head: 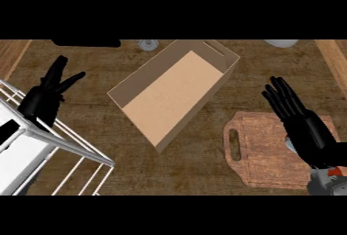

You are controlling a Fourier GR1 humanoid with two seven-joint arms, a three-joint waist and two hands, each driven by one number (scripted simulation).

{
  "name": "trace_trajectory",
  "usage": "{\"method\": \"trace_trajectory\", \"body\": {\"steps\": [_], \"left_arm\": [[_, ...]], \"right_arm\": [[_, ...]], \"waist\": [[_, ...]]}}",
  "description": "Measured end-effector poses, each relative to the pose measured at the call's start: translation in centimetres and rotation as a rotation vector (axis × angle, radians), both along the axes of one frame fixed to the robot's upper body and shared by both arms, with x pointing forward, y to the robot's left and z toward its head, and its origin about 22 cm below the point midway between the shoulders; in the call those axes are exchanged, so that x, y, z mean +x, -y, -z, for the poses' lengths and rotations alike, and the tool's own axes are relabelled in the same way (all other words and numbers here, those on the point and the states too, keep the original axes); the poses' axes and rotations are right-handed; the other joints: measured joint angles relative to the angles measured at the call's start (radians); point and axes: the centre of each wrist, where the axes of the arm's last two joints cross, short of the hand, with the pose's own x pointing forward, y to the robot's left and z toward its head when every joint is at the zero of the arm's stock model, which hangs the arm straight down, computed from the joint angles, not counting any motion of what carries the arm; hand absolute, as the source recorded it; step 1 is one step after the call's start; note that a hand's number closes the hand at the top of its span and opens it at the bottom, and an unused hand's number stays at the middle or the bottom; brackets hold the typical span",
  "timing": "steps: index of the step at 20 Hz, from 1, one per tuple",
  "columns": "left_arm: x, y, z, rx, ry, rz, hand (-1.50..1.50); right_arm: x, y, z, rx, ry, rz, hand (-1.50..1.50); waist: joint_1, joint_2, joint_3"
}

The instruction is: Pick the bell pepper from the cutting board and place it in the cardboard box

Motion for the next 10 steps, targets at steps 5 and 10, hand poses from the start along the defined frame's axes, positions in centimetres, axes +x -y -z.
{"method": "trace_trajectory", "body": {"steps": [5,10], "left_arm": [[-2.1,3.2,3.5,-0.391,-0.019,0.032,0.0],[-3.3,2.5,4.0,-0.385,-0.08,0.058,0.0]], "right_arm": [[-2.2,3.5,3.8,0.095,-0.179,0.215,-1.5],[-5.4,8.9,6.3,-0.102,-0.274,0.491,-1.5]], "waist": [[-0.053,-0.02,0.002],[-0.117,-0.025,0.012]]}}
